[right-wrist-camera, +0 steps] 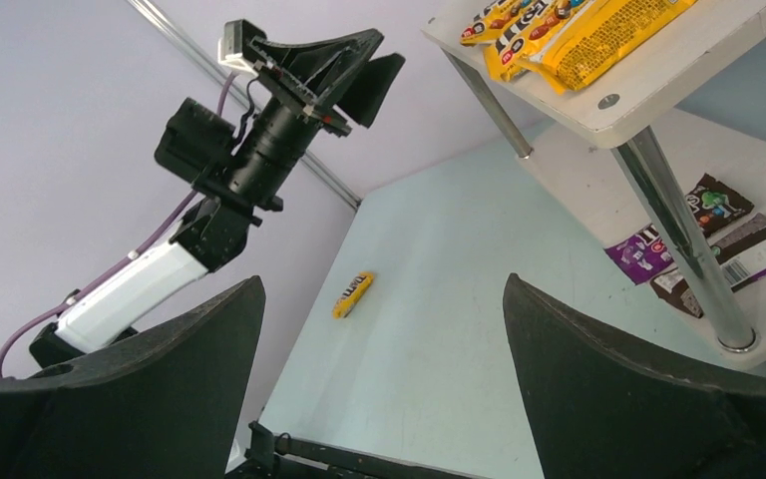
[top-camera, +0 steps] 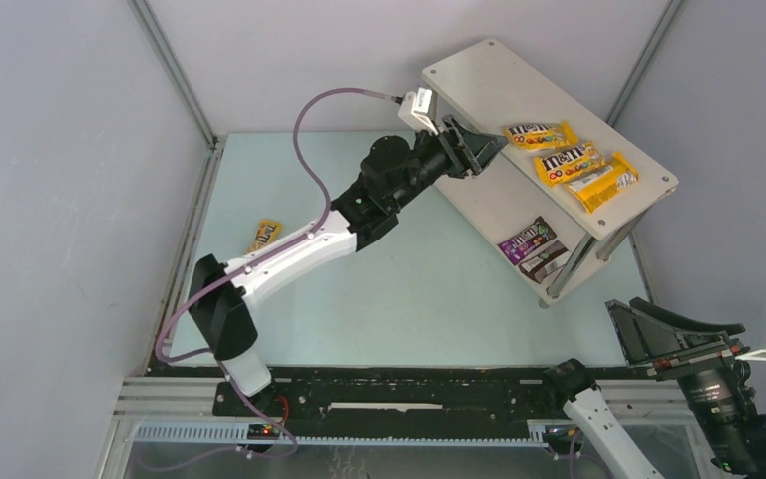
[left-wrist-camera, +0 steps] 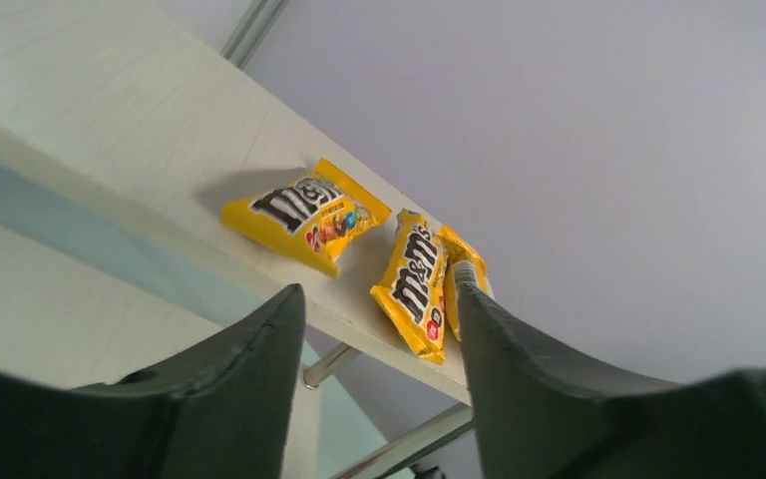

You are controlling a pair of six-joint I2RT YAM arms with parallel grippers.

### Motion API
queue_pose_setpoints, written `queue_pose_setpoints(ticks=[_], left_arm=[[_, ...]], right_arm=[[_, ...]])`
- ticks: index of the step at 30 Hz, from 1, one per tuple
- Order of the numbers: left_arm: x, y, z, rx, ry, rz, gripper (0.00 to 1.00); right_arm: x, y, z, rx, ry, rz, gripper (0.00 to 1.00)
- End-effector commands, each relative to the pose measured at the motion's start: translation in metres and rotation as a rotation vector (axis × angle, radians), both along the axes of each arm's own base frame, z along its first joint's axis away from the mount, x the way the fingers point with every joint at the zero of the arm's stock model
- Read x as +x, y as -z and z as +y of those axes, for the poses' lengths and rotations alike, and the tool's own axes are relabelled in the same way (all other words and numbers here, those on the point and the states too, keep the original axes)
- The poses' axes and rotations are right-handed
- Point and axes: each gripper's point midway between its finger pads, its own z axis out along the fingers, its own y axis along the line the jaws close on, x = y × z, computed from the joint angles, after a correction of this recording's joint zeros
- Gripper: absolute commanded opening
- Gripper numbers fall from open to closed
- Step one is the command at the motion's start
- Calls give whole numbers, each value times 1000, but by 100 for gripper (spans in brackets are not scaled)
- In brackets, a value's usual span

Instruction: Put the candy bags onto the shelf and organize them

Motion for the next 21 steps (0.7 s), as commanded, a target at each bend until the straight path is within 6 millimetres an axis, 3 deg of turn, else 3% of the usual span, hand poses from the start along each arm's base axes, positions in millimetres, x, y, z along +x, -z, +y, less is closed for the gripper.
queue_pose_setpoints(ticks=[1, 5, 11, 15, 21], left_arm=[[-8, -14, -26, 26, 153, -73, 58], [9, -4, -33, 6, 143, -9, 50], [20, 5, -38, -54, 121, 5, 54], [24, 9, -48, -65, 144, 22, 51], [28, 9, -61, -75, 171, 23, 34]], right_arm=[[-4, -2, -1, 27, -9, -12, 98], [-7, -2, -2, 33, -11, -20, 98], [-6, -1, -2, 31, -7, -15, 98], [-5, -2, -1, 29, -9, -15, 98], [-4, 0, -1, 24, -6, -8, 98]])
